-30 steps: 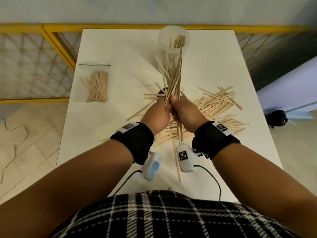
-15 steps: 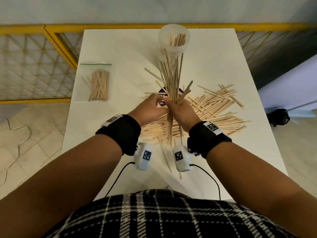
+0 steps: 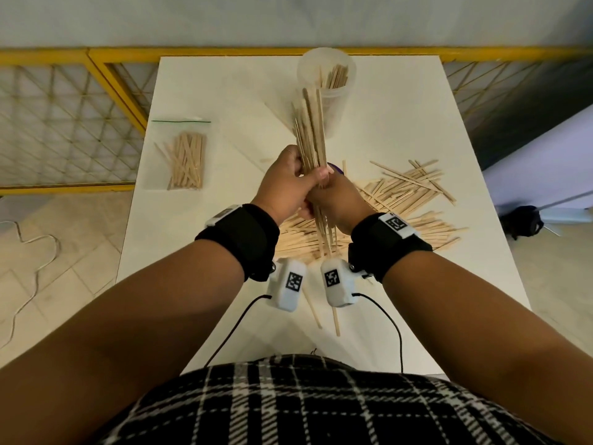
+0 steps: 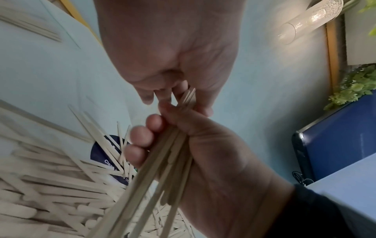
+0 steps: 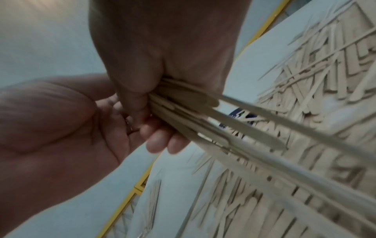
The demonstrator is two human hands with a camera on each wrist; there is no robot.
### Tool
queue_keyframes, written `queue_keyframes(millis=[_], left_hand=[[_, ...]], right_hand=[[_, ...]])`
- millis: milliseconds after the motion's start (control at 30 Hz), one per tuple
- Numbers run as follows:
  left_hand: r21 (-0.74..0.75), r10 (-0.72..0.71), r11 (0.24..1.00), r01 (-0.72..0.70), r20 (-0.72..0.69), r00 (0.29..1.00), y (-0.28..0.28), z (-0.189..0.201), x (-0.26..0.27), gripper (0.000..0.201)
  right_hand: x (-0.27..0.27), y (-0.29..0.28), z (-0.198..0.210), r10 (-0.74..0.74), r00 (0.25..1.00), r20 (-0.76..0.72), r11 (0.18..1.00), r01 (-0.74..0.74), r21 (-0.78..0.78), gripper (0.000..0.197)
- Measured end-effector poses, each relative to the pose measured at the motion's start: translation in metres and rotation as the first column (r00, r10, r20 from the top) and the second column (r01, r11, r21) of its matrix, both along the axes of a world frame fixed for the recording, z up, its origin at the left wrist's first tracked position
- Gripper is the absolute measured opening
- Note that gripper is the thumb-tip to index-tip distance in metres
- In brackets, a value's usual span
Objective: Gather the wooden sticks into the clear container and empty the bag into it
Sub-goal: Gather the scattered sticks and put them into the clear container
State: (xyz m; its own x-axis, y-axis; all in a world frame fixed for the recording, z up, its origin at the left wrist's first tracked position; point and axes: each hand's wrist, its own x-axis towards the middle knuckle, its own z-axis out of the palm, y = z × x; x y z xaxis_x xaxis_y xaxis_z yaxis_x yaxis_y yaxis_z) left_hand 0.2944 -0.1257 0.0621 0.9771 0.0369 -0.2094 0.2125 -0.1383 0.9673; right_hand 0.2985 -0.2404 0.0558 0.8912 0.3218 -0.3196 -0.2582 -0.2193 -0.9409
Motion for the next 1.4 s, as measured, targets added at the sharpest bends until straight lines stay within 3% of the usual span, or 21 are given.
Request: queue_keyframes(millis=[133, 267, 333, 567, 700, 800, 933, 967, 1033, 1100, 1167, 1267, 1333, 1400], left_hand=[[-0.049, -0.036, 0.998, 0.036, 0.002, 0.999, 0.002, 0.005, 0.001, 0.024], [-0.185, -0.016, 0.983, 0.018, 0.016, 1.000, 0.016, 0.026, 0.008, 0.057], [-0.197, 0.022, 0.980, -0.010, 0.058, 0.998, 0.022, 0.036, 0.014, 0.062], [0.142, -0.043, 0.990, 0.020, 0.164, 0.985, 0.035, 0.045, 0.023, 0.044], [0.174, -0.108, 0.981, 0.081, 0.151, 0.983, 0.032, 0.053, 0.020, 0.041], [0.120, 0.020, 0.991, -0.049, 0.237, 0.971, 0.034, 0.071, 0.023, 0.036], [0.325, -0.202, 0.939, 0.117, 0.243, 0.949, 0.026, 0.087, 0.024, 0.047], [0.291, -0.158, 0.954, 0.074, 0.277, 0.948, 0.025, 0.085, 0.025, 0.049], [0.017, 0.091, 0.995, -0.100, 0.285, 0.954, 0.028, 0.081, 0.024, 0.059], [-0.226, 0.204, 0.958, -0.176, 0.107, 0.973, 0.036, 0.064, 0.019, 0.068], [-0.409, 0.113, 0.894, -0.180, -0.183, 0.977, 0.038, 0.034, 0.004, 0.072], [-0.599, -0.050, 0.719, -0.352, -0.550, 0.834, 0.031, -0.005, -0.014, 0.079], [-0.661, -0.088, 0.577, -0.480, -0.634, 0.768, 0.023, -0.017, -0.014, 0.077], [-0.714, -0.104, 0.466, -0.523, -0.631, 0.769, 0.010, -0.012, -0.011, 0.070]], right_hand=[[0.001, -0.002, -0.002, -0.006, 0.999, 0.046, 0.998, 0.009, -0.066, 0.028], [-0.001, -0.002, -0.002, 0.040, 0.997, 0.068, 0.993, -0.032, -0.113, 0.022], [-0.002, 0.000, -0.002, 0.075, 0.996, 0.058, 0.992, -0.069, -0.105, 0.021], [0.003, 0.010, 0.008, 0.079, 0.995, 0.069, 0.996, -0.076, -0.042, 0.023], [0.005, 0.014, 0.006, 0.045, 0.994, 0.096, 0.996, -0.036, -0.086, 0.030], [0.006, 0.012, 0.005, 0.076, 0.992, 0.103, 0.986, -0.059, -0.158, 0.031], [0.006, 0.013, 0.005, 0.129, 0.984, 0.120, 0.977, -0.105, -0.186, 0.028], [0.007, 0.013, 0.010, 0.116, 0.985, 0.125, 0.980, -0.093, -0.177, 0.027], [0.013, 0.007, 0.023, 0.040, 0.989, 0.144, 0.994, -0.025, -0.107, 0.025], [0.021, -0.003, 0.044, -0.071, 0.979, 0.193, 0.997, 0.078, -0.028, 0.024], [0.031, -0.012, 0.071, -0.191, 0.952, 0.239, 0.976, 0.158, 0.152, 0.021], [0.045, -0.019, 0.110, -0.303, 0.915, 0.264, 0.882, 0.165, 0.442, 0.017], [0.048, -0.017, 0.125, -0.315, 0.911, 0.267, 0.833, 0.130, 0.538, 0.016], [0.046, -0.014, 0.127, -0.298, 0.921, 0.252, 0.808, 0.103, 0.580, 0.016]])
